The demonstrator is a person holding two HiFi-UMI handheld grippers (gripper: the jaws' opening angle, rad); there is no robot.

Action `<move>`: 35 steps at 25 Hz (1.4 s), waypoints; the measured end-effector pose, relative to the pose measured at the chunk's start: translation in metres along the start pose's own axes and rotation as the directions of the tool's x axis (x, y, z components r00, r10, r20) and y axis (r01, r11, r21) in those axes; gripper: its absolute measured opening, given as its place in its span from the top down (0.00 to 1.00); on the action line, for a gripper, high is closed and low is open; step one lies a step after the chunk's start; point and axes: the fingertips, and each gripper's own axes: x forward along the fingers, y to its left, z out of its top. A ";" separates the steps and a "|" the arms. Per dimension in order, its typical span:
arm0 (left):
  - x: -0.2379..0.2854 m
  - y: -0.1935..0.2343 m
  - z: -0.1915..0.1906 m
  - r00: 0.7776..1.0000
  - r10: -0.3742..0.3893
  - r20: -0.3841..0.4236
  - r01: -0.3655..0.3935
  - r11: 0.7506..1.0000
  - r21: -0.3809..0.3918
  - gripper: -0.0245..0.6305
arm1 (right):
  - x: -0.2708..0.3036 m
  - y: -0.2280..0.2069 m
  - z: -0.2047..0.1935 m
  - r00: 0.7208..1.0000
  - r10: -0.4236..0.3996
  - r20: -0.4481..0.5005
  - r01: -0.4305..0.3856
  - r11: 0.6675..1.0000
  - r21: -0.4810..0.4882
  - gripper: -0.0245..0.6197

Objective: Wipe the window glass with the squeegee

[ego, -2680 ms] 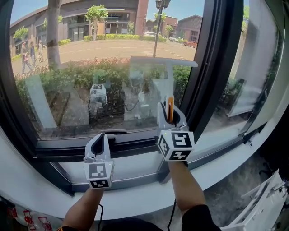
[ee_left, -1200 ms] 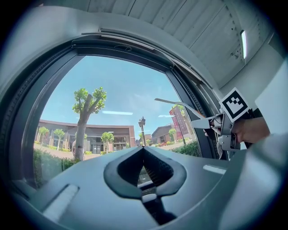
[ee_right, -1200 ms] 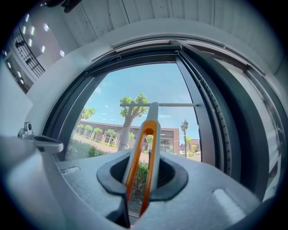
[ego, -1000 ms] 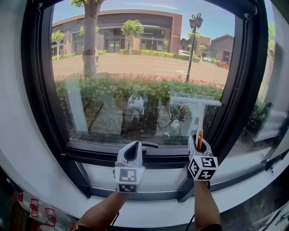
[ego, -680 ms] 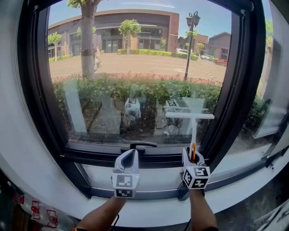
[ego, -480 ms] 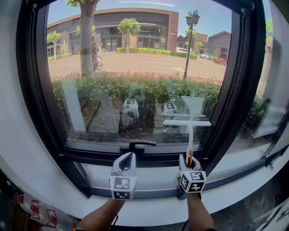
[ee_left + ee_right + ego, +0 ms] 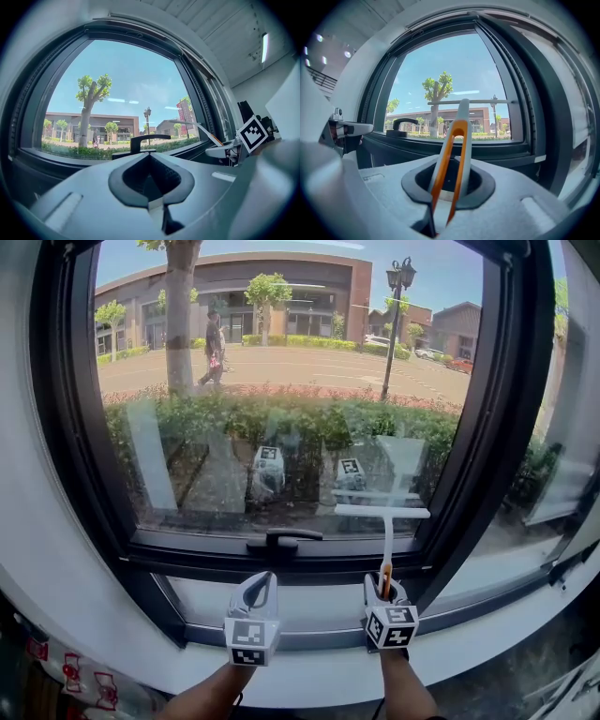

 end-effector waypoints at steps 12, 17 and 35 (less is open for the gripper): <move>-0.056 0.013 -0.052 0.997 0.015 -0.071 -0.020 0.997 -0.071 0.95 | -0.069 0.037 0.012 0.987 0.024 0.157 -0.021 1.000 -0.020 0.89; -0.094 0.016 -0.076 0.991 0.075 -0.115 -0.081 0.996 -0.048 0.95 | -0.104 0.039 -0.002 0.987 -0.013 0.160 0.016 1.000 -0.017 0.89; -0.232 0.019 -0.071 0.991 0.047 -0.126 -0.044 0.999 0.027 0.95 | -0.226 0.131 -0.098 0.995 -0.062 -0.078 0.065 0.997 0.036 0.89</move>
